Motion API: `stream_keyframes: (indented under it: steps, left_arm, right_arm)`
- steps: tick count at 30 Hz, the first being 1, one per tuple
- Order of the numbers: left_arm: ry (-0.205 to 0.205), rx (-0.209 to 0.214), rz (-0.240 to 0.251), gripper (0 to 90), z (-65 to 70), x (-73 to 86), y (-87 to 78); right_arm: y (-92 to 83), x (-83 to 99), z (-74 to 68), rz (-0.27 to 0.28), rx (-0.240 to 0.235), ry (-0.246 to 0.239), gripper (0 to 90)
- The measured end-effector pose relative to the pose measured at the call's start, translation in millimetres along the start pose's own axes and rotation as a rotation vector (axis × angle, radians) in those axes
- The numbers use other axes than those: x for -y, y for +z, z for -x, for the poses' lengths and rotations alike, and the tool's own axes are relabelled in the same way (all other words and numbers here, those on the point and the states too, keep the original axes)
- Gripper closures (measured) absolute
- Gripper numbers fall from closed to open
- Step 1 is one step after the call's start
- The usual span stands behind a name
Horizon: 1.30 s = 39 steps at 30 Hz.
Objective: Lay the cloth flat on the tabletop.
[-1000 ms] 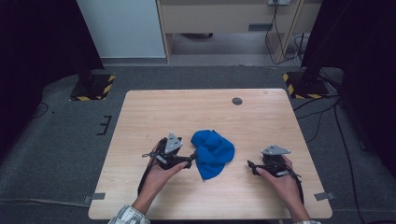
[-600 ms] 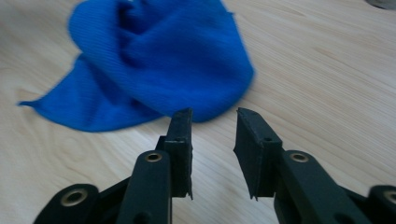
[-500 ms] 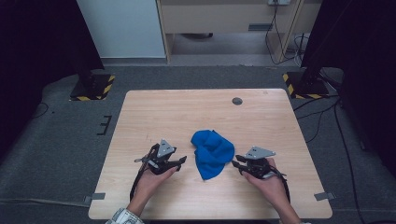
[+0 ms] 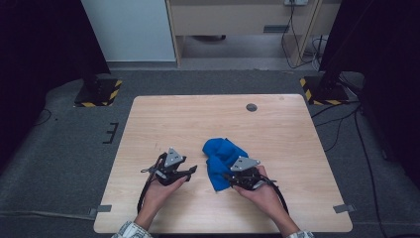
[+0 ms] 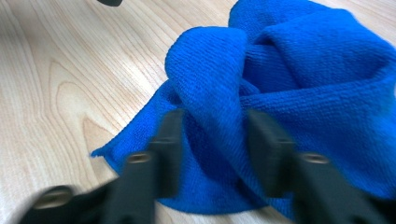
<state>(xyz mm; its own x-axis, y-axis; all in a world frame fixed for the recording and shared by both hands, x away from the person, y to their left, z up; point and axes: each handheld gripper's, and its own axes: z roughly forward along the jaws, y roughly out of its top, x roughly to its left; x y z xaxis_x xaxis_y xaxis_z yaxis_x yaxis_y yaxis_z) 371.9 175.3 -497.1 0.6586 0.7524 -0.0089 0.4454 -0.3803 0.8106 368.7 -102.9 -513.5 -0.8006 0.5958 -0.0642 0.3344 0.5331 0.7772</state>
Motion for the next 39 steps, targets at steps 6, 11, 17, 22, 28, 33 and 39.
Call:
stream_keyframes:
  steps: [6, 11, 17, 22, 28, 33, 39]
  left_arm:
    - [0.001, -0.003, -0.003, 41.4, -1.2, 0.3, 0.1]
    - [0.004, -0.007, 0.002, 41.7, -0.7, -0.5, -1.2]
    - [0.017, -0.004, -0.006, 42.3, 2.2, -1.1, 1.4]
    - [0.026, -0.005, -0.013, 42.7, 4.5, -1.5, 3.3]
    - [0.033, 0.01, -0.031, 42.6, 7.0, -0.1, 8.3]
    - [0.074, 0.034, -0.045, 41.4, 19.3, -1.3, 13.2]
    - [0.09, 0.055, -0.035, 39.1, 28.9, -2.8, 15.4]
  right_arm:
    - [-12.7, -6.1, -0.9, 0.057, -0.033, 0.023, 86.5]
    - [-40.8, -14.3, 9.9, 0.139, -0.042, 0.085, 87.5]
    - [-61.2, -7.5, 47.1, 0.172, 0.025, 0.163, 87.9]
    - [-37.0, 10.9, 79.7, 0.095, 0.066, 0.242, 87.2]
    - [-7.5, 13.3, 98.1, 0.026, 0.094, 0.287, 84.8]
    - [11.5, 19.5, 102.1, -0.041, 0.102, 0.295, 84.3]
    - [0.0, 16.8, 98.6, -0.012, 0.12, 0.325, 64.6]
